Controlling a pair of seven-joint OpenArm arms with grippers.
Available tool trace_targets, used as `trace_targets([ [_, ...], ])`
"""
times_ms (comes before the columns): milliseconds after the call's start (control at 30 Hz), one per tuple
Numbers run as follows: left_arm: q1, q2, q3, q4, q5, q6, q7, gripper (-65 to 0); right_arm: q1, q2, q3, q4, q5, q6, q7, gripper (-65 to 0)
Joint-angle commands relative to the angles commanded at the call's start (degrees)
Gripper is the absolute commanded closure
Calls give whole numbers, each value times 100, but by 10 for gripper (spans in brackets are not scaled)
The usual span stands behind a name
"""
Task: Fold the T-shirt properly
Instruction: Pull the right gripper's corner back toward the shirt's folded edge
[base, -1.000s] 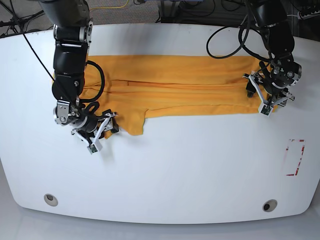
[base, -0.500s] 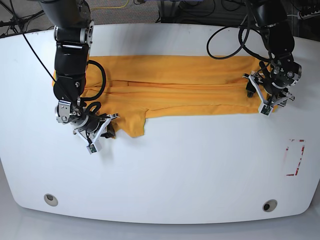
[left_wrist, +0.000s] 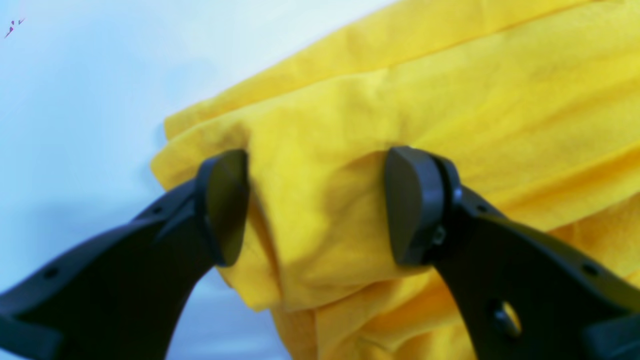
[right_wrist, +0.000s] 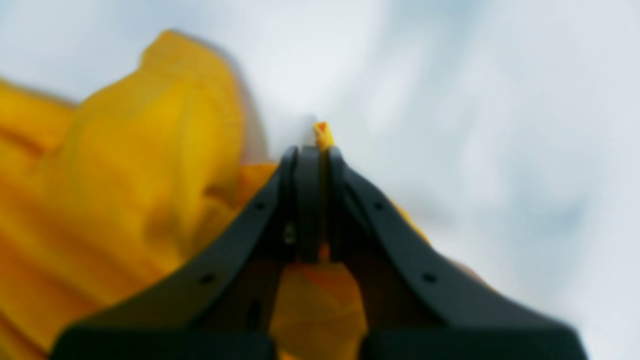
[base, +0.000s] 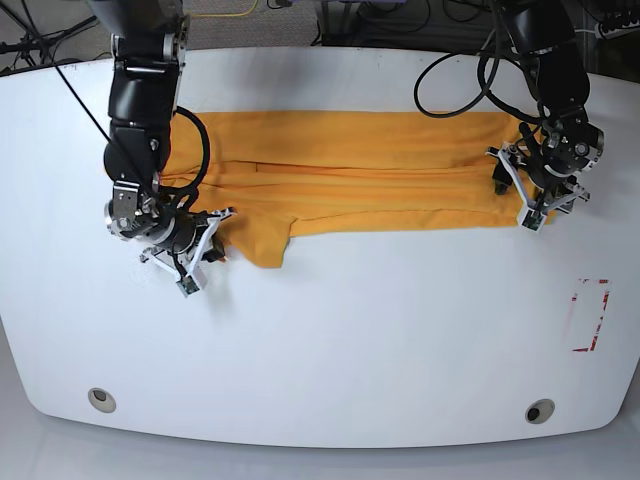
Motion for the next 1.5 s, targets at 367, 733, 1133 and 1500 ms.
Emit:
trace_targets([
  [367,53,0,26,0,0,0,0,-399,-738,-211,958,1723,-18,44,-826,0],
  [733,132,-9,26,-114,9,0,-9,-399,-1477,-229,1240,2277,-9,35,-923,0],
  [1133,149,-9,0,-167,9,0,-18,-399,-2101,-229,1257,2567,-9,18,-923,0],
  [1500,149,-9,18,-167,18,0,-18,-399,-2365,-229,1336,2910,-44,0,-923,-10],
])
